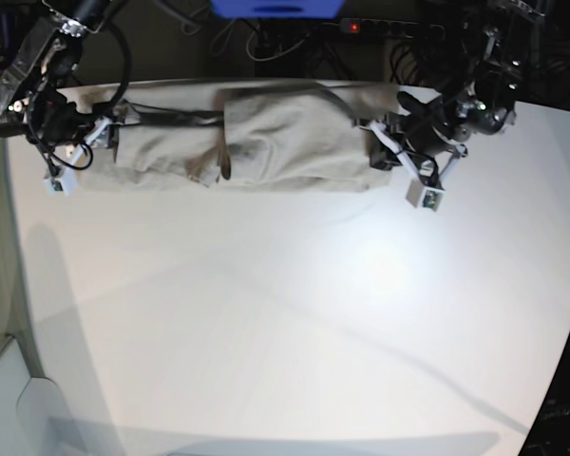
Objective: Layout the t-shirt on the table in an organized manner, then fold the t-shirt properly
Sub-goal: 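Grasp both strip ends with both grippers and pull them inward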
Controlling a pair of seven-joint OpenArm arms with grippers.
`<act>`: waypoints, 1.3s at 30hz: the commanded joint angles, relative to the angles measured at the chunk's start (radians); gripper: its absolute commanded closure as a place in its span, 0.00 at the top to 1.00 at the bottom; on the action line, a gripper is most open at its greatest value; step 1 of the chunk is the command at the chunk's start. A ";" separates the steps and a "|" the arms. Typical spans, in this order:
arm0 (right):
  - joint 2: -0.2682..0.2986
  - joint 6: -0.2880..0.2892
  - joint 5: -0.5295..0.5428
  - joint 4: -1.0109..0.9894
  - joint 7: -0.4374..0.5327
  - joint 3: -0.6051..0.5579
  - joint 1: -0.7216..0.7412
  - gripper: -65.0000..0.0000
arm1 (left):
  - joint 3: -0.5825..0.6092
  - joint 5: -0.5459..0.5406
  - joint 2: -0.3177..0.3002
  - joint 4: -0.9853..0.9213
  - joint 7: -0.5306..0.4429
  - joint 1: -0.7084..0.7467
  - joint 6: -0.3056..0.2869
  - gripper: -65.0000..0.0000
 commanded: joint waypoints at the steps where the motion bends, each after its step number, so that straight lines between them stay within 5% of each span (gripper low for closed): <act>1: 0.009 0.003 0.015 0.015 0.010 0.000 0.008 0.61 | -0.007 -0.011 -0.006 0.021 -0.011 -0.009 -0.004 0.00; 15: 0.000 0.003 0.015 -0.118 0.058 -0.001 0.022 0.60 | -0.036 -0.011 -0.006 0.021 -0.011 -0.004 -0.004 0.00; 20: -0.021 0.003 0.027 -0.117 0.053 -0.006 0.022 0.41 | -0.110 -0.013 -0.003 0.022 -0.011 0.000 -0.004 0.00; 26: -0.029 0.003 0.079 -0.117 0.048 -0.052 0.020 0.01 | -0.271 -0.037 0.009 0.022 -0.009 0.042 -0.004 0.00; 33: -0.032 0.003 0.082 -0.117 0.048 -0.069 0.025 0.00 | -0.378 -0.066 0.033 -0.059 0.211 0.058 -0.003 0.00; 39: -0.032 0.003 0.084 -0.097 0.047 -0.069 0.031 0.00 | -0.374 -0.065 0.102 -0.184 0.231 0.049 -0.003 0.00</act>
